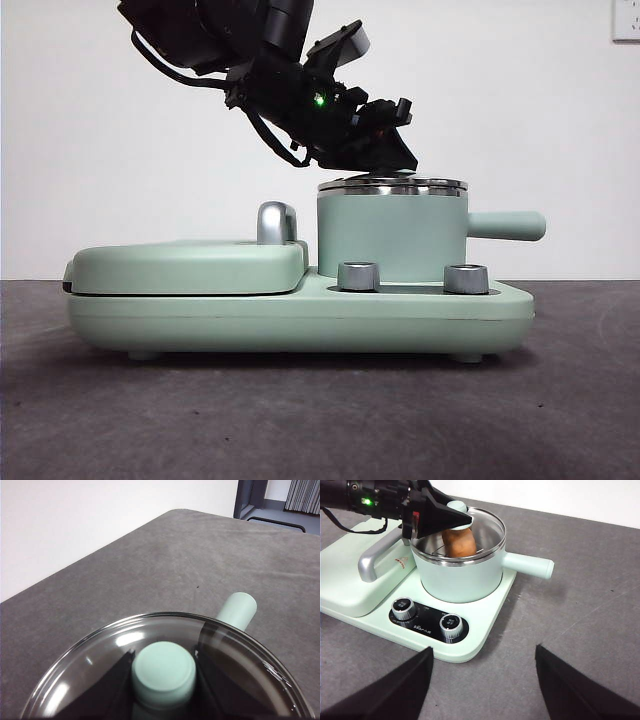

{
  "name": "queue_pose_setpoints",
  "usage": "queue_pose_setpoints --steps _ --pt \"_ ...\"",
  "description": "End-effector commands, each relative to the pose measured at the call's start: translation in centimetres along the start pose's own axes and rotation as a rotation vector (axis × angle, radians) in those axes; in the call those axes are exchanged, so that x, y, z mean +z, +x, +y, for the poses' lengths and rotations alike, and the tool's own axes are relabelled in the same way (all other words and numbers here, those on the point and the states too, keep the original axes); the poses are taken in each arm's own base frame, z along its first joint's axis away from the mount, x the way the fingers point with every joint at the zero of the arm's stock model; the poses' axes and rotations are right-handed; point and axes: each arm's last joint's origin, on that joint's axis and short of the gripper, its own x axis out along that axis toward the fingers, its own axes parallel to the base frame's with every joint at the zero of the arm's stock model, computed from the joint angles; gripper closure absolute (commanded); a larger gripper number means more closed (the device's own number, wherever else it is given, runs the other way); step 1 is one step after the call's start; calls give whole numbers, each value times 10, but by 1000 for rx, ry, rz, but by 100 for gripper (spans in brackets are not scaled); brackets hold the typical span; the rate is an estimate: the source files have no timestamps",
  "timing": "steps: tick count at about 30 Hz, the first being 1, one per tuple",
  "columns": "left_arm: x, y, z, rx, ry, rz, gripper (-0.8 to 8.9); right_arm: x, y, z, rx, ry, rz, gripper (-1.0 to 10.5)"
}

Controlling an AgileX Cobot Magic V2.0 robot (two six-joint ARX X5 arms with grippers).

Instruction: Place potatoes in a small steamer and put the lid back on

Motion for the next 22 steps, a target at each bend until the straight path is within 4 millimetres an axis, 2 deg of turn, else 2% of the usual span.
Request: queue_pose_setpoints --steps 1,4,5,6,8,9,15,22 --pt "1 8 -1 -13 7 -10 804 2 0 0 1 12 -10 630" --pt "1 8 -1 -13 8 -12 799 2 0 0 1 12 -10 630" --pt "1 8 -1 -12 8 -13 752 2 0 0 1 12 -10 630" --pt "1 8 -1 -12 8 -14 669 2 0 0 1 12 -10 630" --pt "1 8 -1 -11 8 -15 431 2 0 0 1 12 -10 630" --pt "1 8 -1 -11 8 -14 380 2 0 0 1 12 -10 630" --pt "7 3 -2 -12 -31 -6 382 2 0 0 -17 11 -11 630" --pt "33 -31 5 -43 -157 20 440 2 0 0 -17 11 -11 630"
